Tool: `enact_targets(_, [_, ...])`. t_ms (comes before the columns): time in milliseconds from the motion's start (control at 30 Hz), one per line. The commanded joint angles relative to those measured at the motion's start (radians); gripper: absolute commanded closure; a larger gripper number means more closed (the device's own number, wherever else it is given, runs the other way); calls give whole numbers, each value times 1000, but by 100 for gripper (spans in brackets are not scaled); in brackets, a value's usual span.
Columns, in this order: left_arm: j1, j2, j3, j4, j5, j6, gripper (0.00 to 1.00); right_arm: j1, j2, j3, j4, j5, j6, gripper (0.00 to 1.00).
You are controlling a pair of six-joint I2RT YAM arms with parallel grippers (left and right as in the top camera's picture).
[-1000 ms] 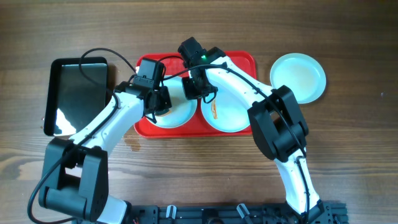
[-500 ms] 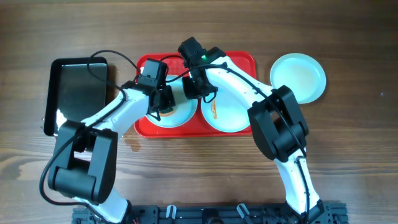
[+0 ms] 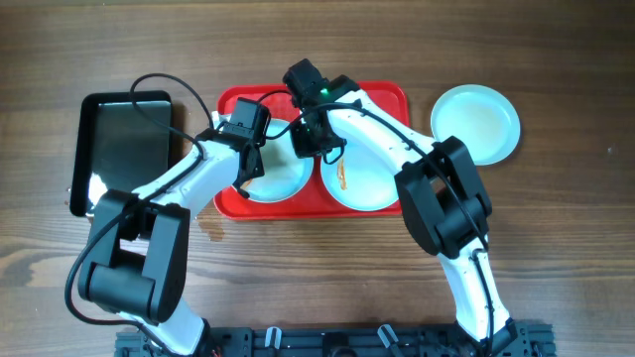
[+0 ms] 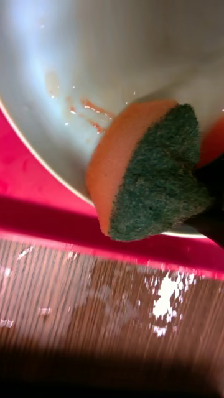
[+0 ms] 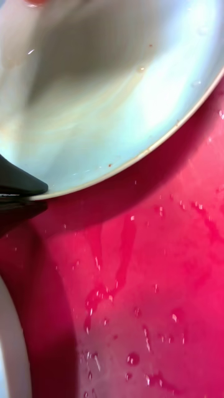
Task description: Clean dirty plates on tray and stack at the side
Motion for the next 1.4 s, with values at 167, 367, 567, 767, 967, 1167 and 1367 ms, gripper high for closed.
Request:
enact_targets(167, [-17,-96,63,21,13,-56,96,4,20,12,0,49,-3,96])
enact_targets(367, [-17,-87,59,104,225,-56,96,4,20,12,1,49,-4,95])
enact_targets(567, [-17,14,59,129,240,-82,96,4,20,12,0,48,-3,96])
enact_targets(767, [-17,97,59,175,290,-82,96,4,20,12,3,48,-3,96])
enact_targets(967, [-2,112,59,138,122,-53,96,4,20,12,-2,48,-4,96])
enact_targets(1167, [37,113,59,52,-107,-18,96,4,20,12,-4,49,-3,96])
enact_targets(1367, [63,102,62,19,-120,-18,96,4,20,12,-8,48,-23,96])
